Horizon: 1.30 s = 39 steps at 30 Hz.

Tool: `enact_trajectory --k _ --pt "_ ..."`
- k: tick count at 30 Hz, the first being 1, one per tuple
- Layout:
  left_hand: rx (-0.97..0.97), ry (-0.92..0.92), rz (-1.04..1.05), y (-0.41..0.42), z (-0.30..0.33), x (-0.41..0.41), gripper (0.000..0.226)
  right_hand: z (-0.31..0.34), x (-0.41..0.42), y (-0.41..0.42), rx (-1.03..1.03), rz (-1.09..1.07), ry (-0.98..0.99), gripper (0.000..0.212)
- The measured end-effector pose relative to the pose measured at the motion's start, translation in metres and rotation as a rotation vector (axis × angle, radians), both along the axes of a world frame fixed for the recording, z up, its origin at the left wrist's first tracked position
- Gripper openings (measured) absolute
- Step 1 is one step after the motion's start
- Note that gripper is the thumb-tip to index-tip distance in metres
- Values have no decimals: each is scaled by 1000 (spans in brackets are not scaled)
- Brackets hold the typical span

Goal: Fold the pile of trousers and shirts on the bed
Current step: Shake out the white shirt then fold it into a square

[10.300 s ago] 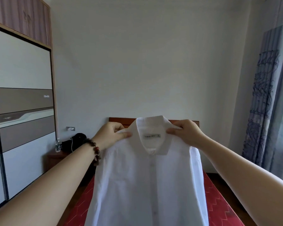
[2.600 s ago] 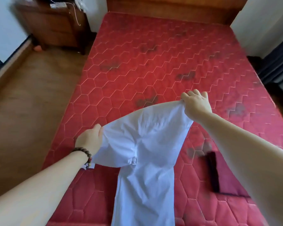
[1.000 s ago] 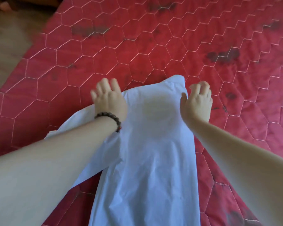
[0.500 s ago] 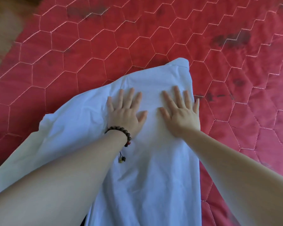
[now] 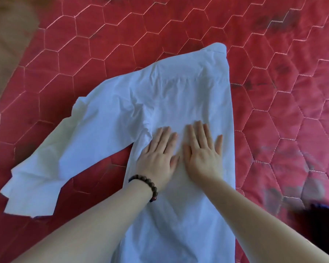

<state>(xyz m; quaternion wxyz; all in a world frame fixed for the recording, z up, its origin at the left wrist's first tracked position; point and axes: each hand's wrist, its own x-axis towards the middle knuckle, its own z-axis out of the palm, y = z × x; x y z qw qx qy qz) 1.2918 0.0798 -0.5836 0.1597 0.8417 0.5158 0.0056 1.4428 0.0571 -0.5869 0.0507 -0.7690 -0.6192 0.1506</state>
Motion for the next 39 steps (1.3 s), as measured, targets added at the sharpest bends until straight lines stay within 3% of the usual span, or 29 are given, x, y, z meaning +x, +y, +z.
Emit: enact_trajectory --k 4,10,18,27,29,32,36,37,39 --pt "-2 101 40 -24 6 -14 64 5 -14 -36 -35 -40 20 59" --pt "2 151 -38 -90 10 -41 63 10 -52 -109 -25 79 23 60" --pt "-9 157 83 -136 6 -80 72 7 -39 -166 -91 -55 -20 61" --pt "-56 142 144 -167 12 -113 64 16 -43 -212 -126 -217 -42 59" --pt "-73 142 147 -174 13 -116 64 24 -58 -208 -55 -144 -30 60" --pt "-80 113 163 -176 13 -119 62 29 -96 -189 32 158 7 58" --pt "-52 118 163 -177 12 -123 57 16 -121 -171 -60 489 -21 55" --pt "-56 117 168 -177 12 -123 57 11 -111 -166 -71 477 -47 55" --pt "-87 113 175 -179 12 -122 59 3 -78 -159 -84 255 -77 57"
